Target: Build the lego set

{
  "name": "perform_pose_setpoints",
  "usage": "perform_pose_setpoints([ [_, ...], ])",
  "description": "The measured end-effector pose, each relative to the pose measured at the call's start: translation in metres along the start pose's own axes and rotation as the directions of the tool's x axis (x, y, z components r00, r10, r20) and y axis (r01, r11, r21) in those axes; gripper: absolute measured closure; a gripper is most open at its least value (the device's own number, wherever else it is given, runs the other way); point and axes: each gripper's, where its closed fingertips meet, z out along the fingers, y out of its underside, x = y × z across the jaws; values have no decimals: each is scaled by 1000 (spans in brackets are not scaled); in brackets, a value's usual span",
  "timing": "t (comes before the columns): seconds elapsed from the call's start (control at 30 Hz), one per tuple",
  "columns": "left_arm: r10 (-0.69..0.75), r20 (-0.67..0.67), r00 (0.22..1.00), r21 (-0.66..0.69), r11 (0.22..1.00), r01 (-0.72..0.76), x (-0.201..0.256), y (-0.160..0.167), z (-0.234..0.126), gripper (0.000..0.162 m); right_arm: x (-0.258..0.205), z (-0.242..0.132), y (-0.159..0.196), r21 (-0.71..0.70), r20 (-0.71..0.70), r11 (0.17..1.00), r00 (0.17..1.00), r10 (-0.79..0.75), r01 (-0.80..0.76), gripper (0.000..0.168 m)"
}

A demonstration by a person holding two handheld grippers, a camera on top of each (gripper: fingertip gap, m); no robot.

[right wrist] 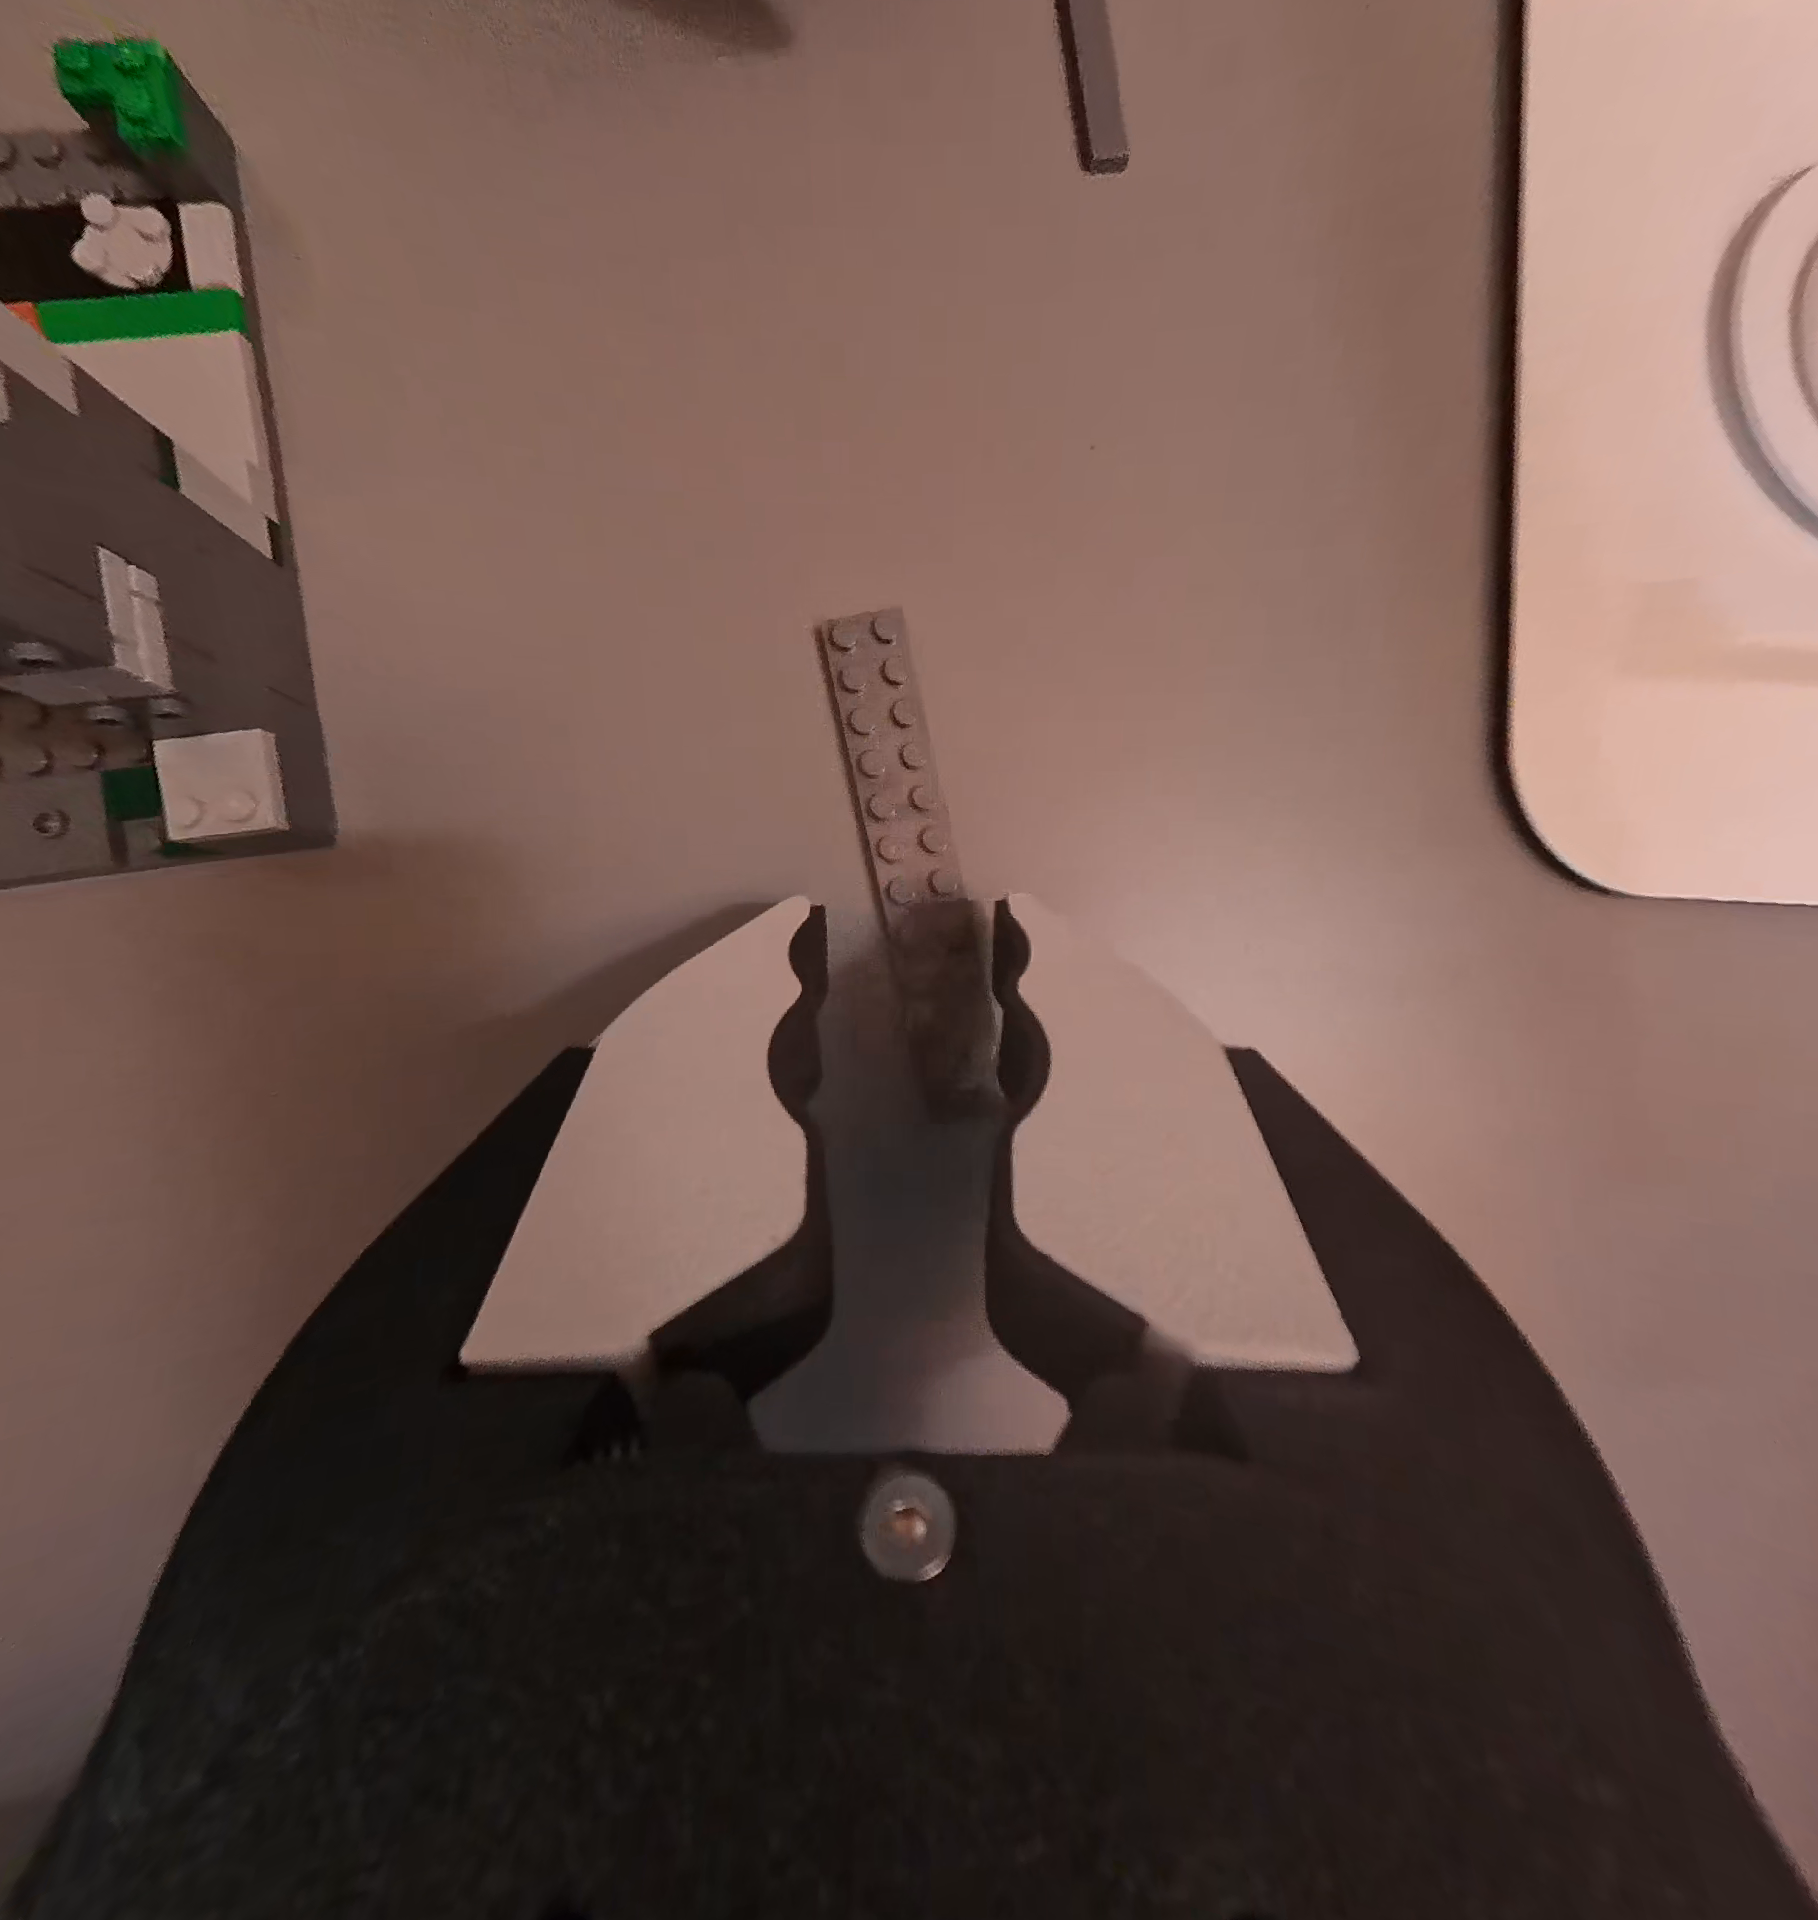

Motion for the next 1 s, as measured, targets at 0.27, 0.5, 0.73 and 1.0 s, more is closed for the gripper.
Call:
perform_pose_setpoints([
  [0.27,61,-128,990,-167,983,-82,-21,19,24,133,-16,-31,6,80,-45,995,997,55,-51,140],
  [0.5,36,-184,982,-179,981,-69,-13,19,25,155,-32,-46,10,117,-71,990,994,83,-74,141],
  [0.73,86,-229,970,-102,989,-111,33,6,13,155,-37,-44,6,97,-156,989,980,122,-108,144],
  [1.0,123,-229,966,-119,981,-154,58,6,15,155,-51,-41,2,77,-176,993,979,102,-90,144],
])
